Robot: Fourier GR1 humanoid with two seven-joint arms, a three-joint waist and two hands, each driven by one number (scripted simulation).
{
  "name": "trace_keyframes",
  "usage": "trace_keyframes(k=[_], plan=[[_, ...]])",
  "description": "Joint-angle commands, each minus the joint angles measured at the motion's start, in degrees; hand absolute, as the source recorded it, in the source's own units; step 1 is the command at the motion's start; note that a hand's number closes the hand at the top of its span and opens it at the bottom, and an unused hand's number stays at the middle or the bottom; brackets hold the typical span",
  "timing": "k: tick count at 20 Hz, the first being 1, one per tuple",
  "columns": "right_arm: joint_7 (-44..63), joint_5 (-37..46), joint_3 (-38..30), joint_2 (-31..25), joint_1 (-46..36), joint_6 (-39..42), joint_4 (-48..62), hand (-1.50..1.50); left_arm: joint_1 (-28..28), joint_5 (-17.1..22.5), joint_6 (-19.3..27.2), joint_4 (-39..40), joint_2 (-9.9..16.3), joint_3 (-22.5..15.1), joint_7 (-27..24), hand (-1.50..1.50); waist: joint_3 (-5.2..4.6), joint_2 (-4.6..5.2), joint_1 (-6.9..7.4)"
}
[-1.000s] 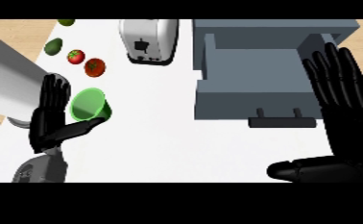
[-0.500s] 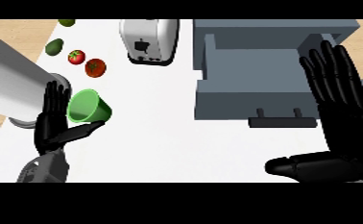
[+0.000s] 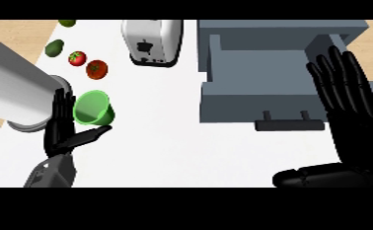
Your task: Pick up the cup, place it into the drawer and close the drawer
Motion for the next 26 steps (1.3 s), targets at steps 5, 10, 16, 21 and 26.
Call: trace_keyframes(k=[5, 10, 16, 21, 26], plan=[[2.8, -0.67, -0.38, -0.32, -0.53, -0.41, -2.78, -1.5, -5.32, -0.33, -4.15, 16.03, 3.74, 1.33, -9.15, -1.5, -0.06, 0.09, -0.32], [1.53, -2.85, -2.7, -0.93, -1.95, 0.5, -0.05, -1.5, -8.78, -0.39, -3.33, 18.9, 2.44, 0.6, -10.74, -1.5, -0.06, 0.12, -0.32], [0.97, -4.05, -3.42, -1.79, -1.64, 2.04, 1.05, -1.5, -9.66, 0.31, -4.88, 23.28, 1.34, 1.21, -14.29, -1.5, -0.08, 0.18, -0.47], [1.56, -1.69, -2.32, -1.21, -5.17, 0.17, 1.94, -1.5, -11.2, 1.78, -10.92, 25.49, 3.82, 2.15, -13.22, -1.5, -0.12, 0.32, -0.55], [1.64, -2.79, -2.56, -1.1, -2.9, 0.8, 0.99, -1.5, -9.46, 2.49, -16.12, 24.47, 4.07, 1.93, -14.34, -1.5, -0.07, 0.16, -0.22]])
